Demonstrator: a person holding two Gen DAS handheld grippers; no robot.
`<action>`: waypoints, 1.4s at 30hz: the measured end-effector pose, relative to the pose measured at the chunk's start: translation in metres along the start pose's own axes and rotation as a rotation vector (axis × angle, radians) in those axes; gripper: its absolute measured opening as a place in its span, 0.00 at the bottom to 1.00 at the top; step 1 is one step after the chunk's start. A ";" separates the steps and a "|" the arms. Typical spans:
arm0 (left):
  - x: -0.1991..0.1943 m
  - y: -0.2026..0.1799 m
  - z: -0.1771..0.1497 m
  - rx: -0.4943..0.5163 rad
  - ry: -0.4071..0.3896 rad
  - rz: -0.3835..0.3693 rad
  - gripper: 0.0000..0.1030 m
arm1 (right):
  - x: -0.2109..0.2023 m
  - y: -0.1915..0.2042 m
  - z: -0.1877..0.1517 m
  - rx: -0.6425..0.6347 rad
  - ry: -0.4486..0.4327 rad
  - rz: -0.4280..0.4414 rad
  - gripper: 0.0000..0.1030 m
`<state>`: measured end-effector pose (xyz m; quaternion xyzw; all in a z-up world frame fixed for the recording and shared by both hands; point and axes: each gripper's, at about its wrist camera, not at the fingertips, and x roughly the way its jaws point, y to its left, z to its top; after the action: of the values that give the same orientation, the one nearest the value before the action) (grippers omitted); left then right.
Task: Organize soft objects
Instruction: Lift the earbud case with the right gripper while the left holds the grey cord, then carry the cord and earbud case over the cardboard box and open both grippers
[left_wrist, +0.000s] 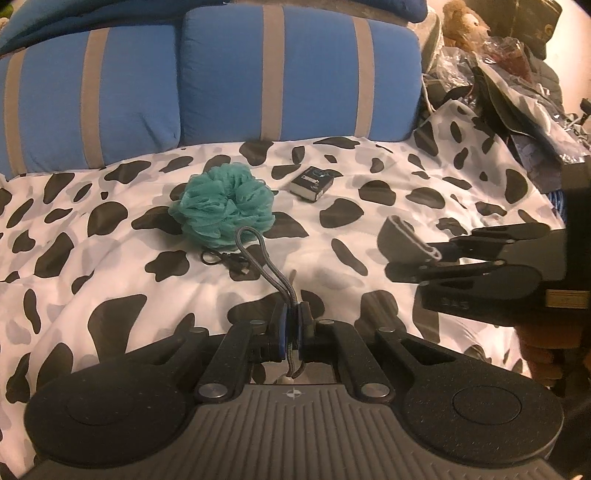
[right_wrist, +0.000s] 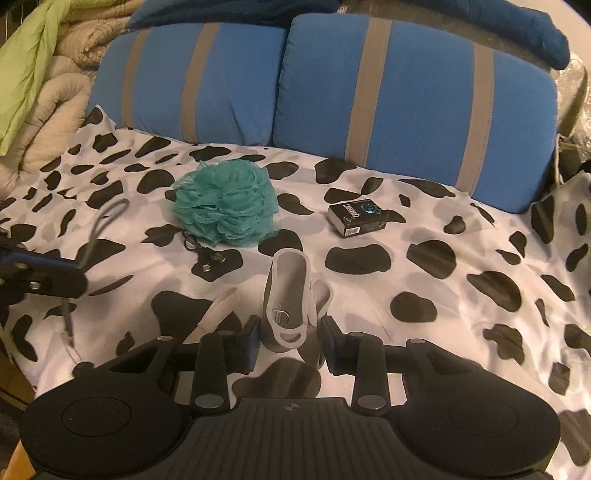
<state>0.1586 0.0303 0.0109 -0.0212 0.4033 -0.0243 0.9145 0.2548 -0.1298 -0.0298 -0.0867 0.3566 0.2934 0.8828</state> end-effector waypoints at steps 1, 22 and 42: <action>-0.001 -0.001 -0.001 -0.001 0.004 -0.001 0.06 | -0.005 0.000 -0.001 0.006 -0.001 0.000 0.36; -0.029 -0.016 -0.046 -0.003 0.094 -0.012 0.06 | -0.084 0.037 -0.051 -0.007 0.074 0.110 0.38; -0.045 -0.041 -0.099 0.055 0.253 -0.042 0.06 | -0.110 0.073 -0.099 -0.024 0.258 0.231 0.39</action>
<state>0.0535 -0.0093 -0.0203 -0.0010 0.5143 -0.0569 0.8557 0.0924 -0.1569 -0.0227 -0.0923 0.4709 0.3836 0.7890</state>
